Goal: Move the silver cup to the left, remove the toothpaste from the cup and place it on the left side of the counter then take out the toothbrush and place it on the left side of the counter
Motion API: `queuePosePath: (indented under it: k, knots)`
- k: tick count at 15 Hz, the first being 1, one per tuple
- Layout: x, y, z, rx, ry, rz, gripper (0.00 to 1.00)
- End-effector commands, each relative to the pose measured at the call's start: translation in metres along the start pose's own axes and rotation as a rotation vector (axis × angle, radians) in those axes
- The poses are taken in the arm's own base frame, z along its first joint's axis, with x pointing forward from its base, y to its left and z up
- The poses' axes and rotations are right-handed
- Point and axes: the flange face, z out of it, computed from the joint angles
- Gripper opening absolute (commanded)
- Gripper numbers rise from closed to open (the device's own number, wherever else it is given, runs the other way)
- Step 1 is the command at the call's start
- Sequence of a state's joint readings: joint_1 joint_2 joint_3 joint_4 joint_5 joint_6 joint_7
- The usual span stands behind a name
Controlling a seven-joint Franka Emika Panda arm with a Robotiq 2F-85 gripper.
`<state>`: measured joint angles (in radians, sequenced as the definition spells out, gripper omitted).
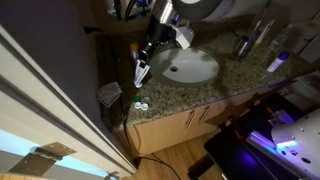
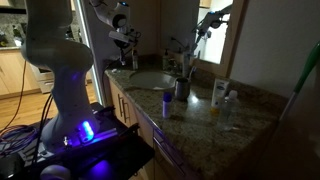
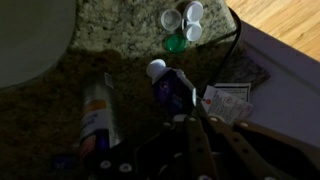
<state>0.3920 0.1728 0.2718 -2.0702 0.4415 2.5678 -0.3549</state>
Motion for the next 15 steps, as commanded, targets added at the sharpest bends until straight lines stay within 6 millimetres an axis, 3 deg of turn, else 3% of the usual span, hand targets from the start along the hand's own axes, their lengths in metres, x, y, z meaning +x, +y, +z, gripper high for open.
queuePosePath:
  k: [1, 4, 5, 8, 13, 15]
  knots:
    - [0.033, 0.008, 0.030, 0.014, 0.030, 0.042, 0.00]
    - [0.050, 0.011, 0.049, -0.041, 0.016, 0.031, 0.00]
    - [0.036, 0.008, 0.037, -0.028, 0.008, 0.027, 0.00]
    - [0.039, 0.007, 0.044, -0.026, 0.003, 0.031, 0.00]
    - [0.026, 0.002, 0.072, -0.067, -0.029, -0.027, 0.00]
    - [0.027, -0.001, 0.074, -0.073, -0.015, -0.039, 0.00]
